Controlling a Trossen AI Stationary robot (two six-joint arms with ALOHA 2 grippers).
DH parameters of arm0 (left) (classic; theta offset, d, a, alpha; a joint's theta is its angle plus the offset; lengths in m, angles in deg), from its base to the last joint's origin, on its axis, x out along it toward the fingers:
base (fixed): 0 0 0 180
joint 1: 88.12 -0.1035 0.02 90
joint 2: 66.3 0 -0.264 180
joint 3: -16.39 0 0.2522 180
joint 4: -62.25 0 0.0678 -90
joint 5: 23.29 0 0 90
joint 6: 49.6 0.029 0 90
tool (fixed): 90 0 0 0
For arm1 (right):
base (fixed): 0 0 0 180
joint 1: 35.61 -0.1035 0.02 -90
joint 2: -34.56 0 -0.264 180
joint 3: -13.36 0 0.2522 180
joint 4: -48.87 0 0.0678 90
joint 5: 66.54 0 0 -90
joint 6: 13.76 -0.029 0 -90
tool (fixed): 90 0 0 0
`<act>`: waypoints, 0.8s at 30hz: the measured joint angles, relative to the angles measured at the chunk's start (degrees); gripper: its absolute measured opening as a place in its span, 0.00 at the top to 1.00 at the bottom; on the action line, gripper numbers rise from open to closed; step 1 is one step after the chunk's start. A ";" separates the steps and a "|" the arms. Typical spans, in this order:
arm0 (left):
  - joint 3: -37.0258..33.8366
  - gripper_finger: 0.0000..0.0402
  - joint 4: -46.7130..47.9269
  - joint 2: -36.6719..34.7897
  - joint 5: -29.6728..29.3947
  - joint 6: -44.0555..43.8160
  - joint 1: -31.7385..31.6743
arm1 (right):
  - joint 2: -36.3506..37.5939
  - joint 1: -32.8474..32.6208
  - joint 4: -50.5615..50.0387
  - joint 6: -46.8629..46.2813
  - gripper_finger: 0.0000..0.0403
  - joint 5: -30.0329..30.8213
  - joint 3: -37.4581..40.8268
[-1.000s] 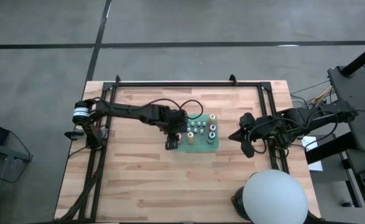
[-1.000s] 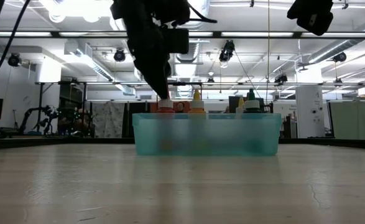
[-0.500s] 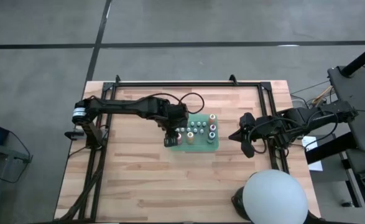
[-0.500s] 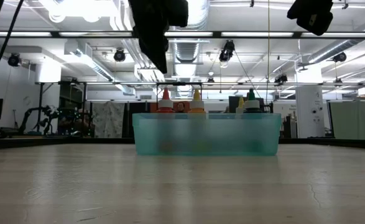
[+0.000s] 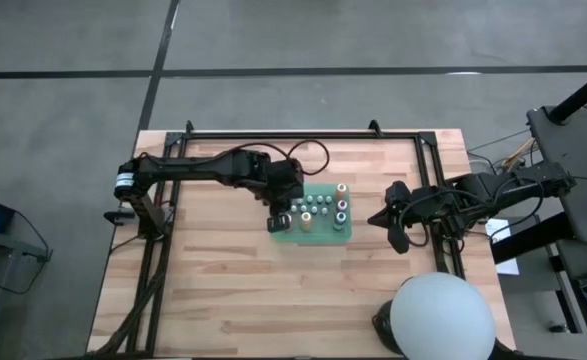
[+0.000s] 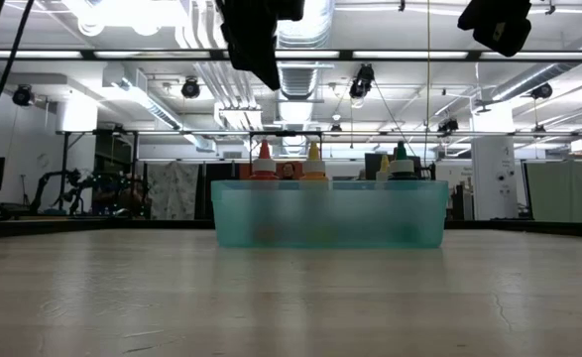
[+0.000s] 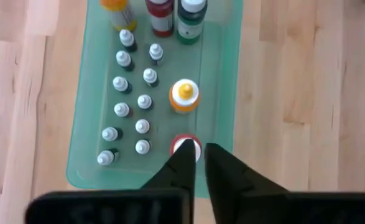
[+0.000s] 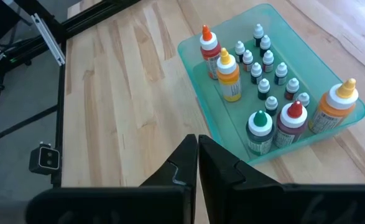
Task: Pick & Place food coloring
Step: Return to Home Position
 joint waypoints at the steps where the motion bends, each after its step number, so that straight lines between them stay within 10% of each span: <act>1: 0.19 0.98 -0.07 0.00 0.00 0.04 0.00 | 0.00 -0.01 0.00 0.06 0.98 0.00 0.00; 24: 2.07 0.99 -11.63 -1.39 0.26 -4.02 0.43 | 0.00 0.00 3.76 6.10 0.98 6.71 0.00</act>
